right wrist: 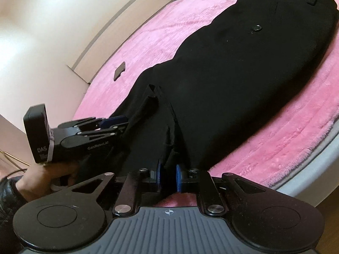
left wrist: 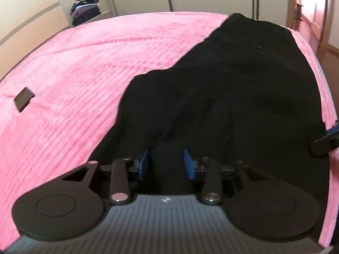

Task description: Fold clothes

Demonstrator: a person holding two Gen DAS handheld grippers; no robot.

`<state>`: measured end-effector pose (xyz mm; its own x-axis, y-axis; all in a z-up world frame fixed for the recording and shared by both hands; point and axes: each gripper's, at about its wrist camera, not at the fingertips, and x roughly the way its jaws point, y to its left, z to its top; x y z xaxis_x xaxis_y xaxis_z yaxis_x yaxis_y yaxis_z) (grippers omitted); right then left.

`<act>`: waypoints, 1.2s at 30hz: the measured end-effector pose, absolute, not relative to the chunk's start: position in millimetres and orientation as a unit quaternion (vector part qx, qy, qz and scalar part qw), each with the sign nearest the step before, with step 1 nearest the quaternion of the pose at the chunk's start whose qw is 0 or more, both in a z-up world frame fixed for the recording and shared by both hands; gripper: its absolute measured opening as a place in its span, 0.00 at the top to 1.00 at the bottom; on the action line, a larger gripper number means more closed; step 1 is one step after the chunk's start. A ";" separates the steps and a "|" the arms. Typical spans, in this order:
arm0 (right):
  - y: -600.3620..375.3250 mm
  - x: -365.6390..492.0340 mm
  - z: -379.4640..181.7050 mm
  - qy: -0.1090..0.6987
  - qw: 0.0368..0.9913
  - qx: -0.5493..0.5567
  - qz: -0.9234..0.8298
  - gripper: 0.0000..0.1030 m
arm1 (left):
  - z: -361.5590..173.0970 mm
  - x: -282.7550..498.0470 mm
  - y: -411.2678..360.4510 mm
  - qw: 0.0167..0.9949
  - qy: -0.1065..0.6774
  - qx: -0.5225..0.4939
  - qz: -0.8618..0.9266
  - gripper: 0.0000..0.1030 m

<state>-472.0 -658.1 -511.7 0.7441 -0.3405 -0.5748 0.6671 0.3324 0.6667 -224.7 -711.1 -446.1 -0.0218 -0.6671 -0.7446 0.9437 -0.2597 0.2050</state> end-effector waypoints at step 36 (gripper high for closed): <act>-516.6 -216.0 -494.8 0.332 0.924 0.180 -0.055 0.29 | -454.1 -24.9 -524.8 0.694 0.398 0.150 -0.580 0.81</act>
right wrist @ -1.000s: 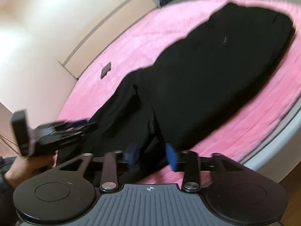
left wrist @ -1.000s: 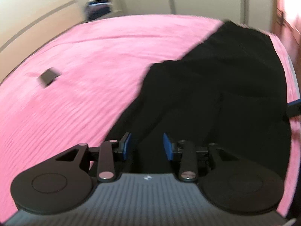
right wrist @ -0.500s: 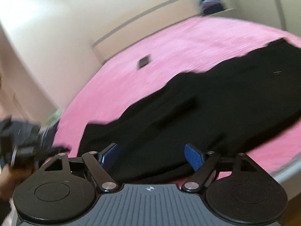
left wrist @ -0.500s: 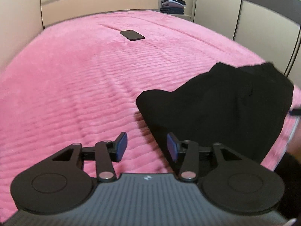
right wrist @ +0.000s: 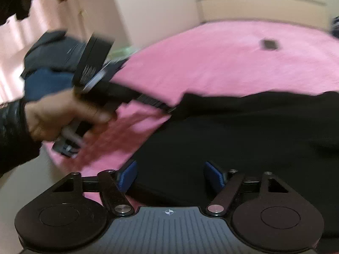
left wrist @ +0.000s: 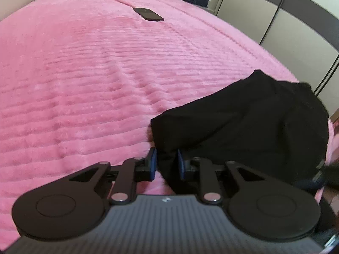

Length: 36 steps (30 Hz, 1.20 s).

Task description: Fold clothes

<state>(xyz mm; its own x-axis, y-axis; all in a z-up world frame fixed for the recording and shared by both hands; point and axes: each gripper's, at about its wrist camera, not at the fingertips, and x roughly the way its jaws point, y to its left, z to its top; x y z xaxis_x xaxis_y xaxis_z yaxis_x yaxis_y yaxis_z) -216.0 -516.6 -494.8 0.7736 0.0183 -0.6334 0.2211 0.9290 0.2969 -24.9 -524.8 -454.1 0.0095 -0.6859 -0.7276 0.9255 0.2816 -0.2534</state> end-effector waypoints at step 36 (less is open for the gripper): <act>-448.8 -215.9 -506.0 0.340 0.925 -0.156 -0.068 0.85 | -470.1 -161.8 -419.3 0.506 -0.170 0.531 -0.658 0.37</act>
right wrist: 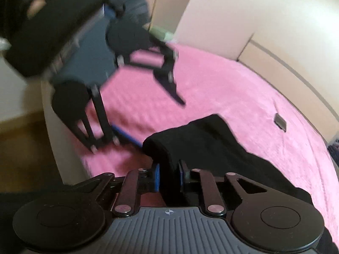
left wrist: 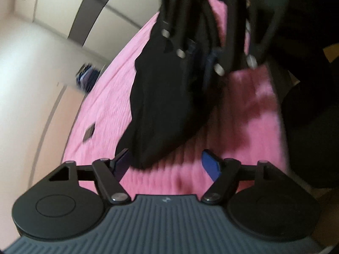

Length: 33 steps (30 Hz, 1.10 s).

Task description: Fold clothes

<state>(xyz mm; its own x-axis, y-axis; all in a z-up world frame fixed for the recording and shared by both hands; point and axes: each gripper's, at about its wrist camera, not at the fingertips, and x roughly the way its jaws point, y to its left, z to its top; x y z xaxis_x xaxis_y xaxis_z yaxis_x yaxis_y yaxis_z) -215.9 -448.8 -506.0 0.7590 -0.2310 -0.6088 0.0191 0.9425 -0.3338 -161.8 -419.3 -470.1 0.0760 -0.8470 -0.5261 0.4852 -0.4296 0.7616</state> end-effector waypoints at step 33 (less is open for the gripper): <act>-509.3 -275.2 -455.9 0.224 0.956 -0.028 -0.190 0.91 | -348.2 -205.5 -468.0 0.614 -0.150 0.452 -0.629 0.92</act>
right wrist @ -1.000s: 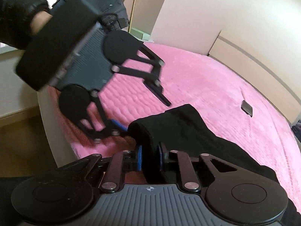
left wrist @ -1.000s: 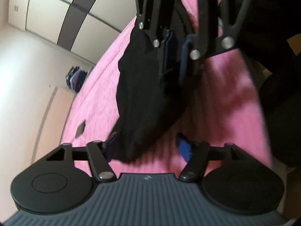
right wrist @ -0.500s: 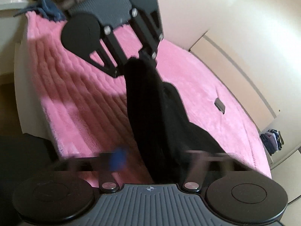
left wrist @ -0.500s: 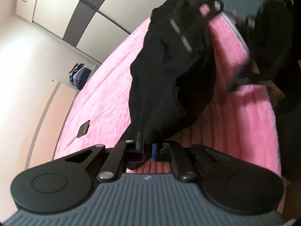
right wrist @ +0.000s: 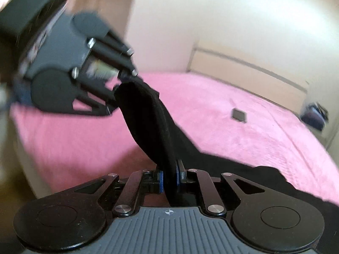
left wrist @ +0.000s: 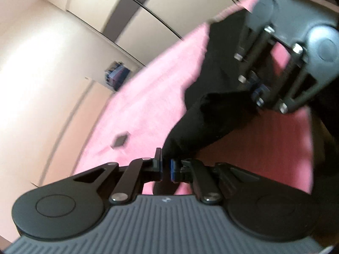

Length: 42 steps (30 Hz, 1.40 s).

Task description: Fold clothes

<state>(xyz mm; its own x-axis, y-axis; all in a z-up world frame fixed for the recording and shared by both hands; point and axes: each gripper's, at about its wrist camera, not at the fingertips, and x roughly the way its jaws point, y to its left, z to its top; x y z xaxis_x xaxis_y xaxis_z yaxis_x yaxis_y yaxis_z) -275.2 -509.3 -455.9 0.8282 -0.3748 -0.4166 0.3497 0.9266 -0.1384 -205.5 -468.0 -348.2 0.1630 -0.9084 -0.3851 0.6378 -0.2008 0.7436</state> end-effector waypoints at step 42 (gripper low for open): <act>-792.0 -651.8 -517.1 -0.021 0.728 0.487 -0.483 0.91 | -431.5 -346.7 -699.7 0.561 0.116 0.343 -0.744 0.64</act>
